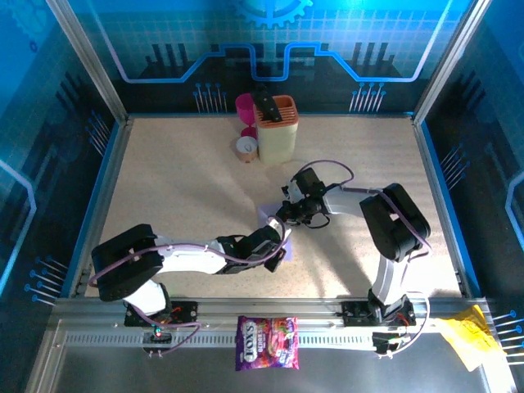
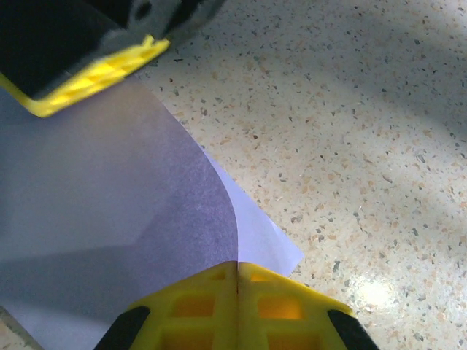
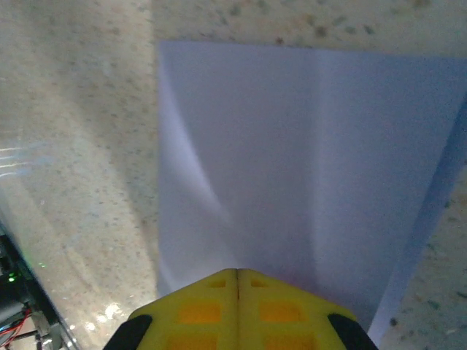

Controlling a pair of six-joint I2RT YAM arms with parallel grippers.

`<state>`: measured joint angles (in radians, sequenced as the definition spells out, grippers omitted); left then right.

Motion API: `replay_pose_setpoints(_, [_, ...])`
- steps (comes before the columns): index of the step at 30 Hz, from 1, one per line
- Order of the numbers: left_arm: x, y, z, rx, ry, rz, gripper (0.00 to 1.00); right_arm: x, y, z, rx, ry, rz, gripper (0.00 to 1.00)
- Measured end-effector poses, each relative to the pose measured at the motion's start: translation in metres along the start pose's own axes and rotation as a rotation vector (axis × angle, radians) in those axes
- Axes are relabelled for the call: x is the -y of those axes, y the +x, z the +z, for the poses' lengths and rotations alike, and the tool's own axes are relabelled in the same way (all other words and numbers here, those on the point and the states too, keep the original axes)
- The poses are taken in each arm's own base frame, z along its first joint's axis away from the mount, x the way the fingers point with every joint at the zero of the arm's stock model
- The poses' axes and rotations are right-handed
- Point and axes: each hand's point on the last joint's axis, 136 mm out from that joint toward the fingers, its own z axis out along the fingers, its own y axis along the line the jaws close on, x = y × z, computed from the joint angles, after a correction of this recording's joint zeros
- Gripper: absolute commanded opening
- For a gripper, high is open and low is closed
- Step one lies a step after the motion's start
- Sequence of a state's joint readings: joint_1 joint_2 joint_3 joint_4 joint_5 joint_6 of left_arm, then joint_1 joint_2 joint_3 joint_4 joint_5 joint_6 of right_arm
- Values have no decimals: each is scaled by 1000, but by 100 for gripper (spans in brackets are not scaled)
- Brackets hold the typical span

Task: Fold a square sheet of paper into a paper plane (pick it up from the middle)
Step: Fold the triangle a second time at the center of the table.

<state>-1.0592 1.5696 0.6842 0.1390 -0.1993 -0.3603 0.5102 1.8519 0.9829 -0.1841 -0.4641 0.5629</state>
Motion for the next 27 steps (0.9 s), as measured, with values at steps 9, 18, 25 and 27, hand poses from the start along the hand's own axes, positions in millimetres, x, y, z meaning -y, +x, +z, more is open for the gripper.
replay_pose_setpoints(9, [-14, -16, -8, 28, 10, -45, 0, 6, 1, 5, 5, 9, 1, 0])
replay_pose_setpoints(18, [-23, -11, -9, 3, 11, -41, 0, 5, -1, 6, 15, 0, -7, 0])
replay_pose_setpoints(25, [-31, -1, -7, -17, -6, -48, 0, 5, -2, 7, 18, -7, -10, 0])
replay_pose_setpoints(27, [-34, -1, -6, -19, -12, -45, 0, 5, -2, 7, 18, -7, -11, 0])
